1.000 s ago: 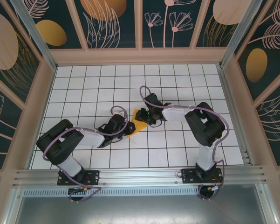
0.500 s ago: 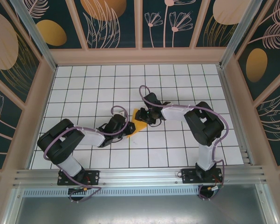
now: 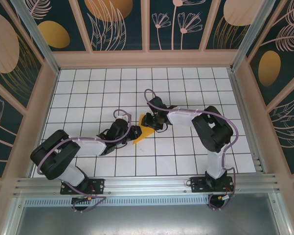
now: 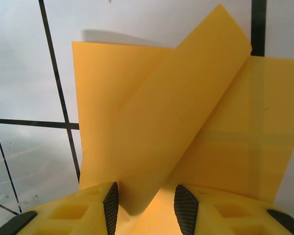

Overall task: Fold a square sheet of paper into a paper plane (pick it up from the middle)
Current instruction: Fourth fold the wing at the center of the table.

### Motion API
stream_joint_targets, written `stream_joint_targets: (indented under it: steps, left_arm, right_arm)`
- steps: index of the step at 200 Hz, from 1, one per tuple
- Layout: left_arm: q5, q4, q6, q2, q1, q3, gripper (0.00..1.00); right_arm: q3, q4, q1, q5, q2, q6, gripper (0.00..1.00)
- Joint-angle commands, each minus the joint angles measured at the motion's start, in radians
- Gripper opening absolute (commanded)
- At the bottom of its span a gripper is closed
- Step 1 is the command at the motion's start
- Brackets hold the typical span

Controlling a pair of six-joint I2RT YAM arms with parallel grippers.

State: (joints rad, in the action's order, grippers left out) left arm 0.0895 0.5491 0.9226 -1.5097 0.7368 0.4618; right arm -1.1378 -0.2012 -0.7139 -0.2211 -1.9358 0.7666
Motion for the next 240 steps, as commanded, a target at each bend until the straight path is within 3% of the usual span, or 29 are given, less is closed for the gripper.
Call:
stream_joint_targets:
  steps: [1, 68, 95, 143, 240]
  left_arm:
    - [-0.02, -0.021, 0.02, 0.055, -0.011, -0.023, 0.24]
    - [-0.036, 0.012, 0.056, 0.034, -0.022, -0.025, 0.22]
    - [-0.07, 0.011, 0.081, 0.032, -0.029, -0.028, 0.2]
    - [-0.108, -0.014, 0.081, 0.059, -0.034, -0.028, 0.21]
    - [0.106, 0.127, 0.049, -0.039, -0.033, -0.006, 0.22]
  right_arm:
    - [0.056, -0.128, -0.002, 0.14, -0.147, 0.012, 0.43]
    - [0.048, -0.145, -0.004, 0.153, -0.161, 0.026, 0.43]
    - [0.052, -0.144, -0.005, 0.15, -0.164, 0.023, 0.38]
    - [0.046, -0.145, -0.006, 0.146, -0.17, 0.013, 0.41]
    - [0.026, -0.167, -0.002, 0.115, -0.201, 0.079, 0.46]
